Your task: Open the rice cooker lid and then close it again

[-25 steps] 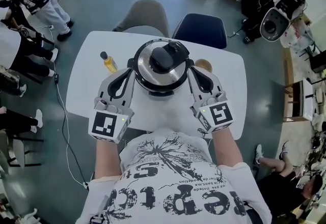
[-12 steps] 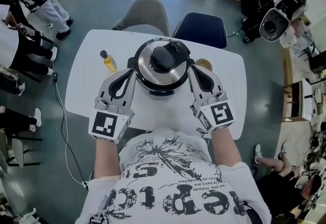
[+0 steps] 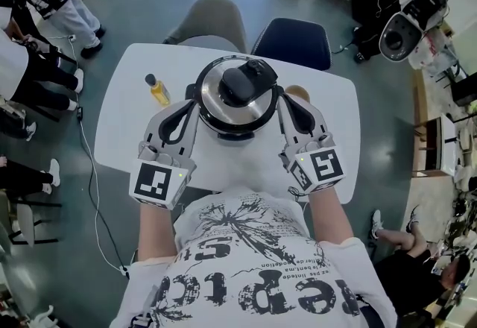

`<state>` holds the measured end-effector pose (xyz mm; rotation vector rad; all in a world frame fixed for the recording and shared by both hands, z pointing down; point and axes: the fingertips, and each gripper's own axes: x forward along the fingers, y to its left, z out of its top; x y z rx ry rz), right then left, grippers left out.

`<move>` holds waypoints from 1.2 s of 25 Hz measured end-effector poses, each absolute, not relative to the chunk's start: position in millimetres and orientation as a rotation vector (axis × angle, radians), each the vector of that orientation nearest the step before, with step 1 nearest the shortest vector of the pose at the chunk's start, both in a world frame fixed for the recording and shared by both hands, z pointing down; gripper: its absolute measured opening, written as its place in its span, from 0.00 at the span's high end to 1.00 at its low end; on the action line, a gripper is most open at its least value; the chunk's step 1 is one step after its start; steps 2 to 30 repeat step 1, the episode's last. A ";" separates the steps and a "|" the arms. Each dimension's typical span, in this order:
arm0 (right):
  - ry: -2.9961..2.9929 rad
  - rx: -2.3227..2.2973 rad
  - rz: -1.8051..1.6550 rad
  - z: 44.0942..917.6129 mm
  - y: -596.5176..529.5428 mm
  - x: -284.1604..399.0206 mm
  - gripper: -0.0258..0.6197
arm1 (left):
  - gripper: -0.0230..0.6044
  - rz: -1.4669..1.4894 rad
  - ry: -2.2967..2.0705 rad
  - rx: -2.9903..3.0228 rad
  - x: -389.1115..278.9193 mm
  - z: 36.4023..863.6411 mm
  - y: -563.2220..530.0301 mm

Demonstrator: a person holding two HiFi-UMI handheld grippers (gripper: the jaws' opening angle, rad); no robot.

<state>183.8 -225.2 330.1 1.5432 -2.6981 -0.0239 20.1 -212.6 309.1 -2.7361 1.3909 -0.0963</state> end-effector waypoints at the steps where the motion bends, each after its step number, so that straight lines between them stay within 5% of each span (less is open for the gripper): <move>1: -2.699 1.539 -0.029 330.1 -224.8 184.8 0.94 | 0.94 -0.113 1.388 -2.737 21.4 310.2 -212.1; 30: -2.699 1.539 -0.029 330.1 -224.8 184.8 0.94 | 0.94 -0.113 1.388 -2.737 21.4 310.2 -212.1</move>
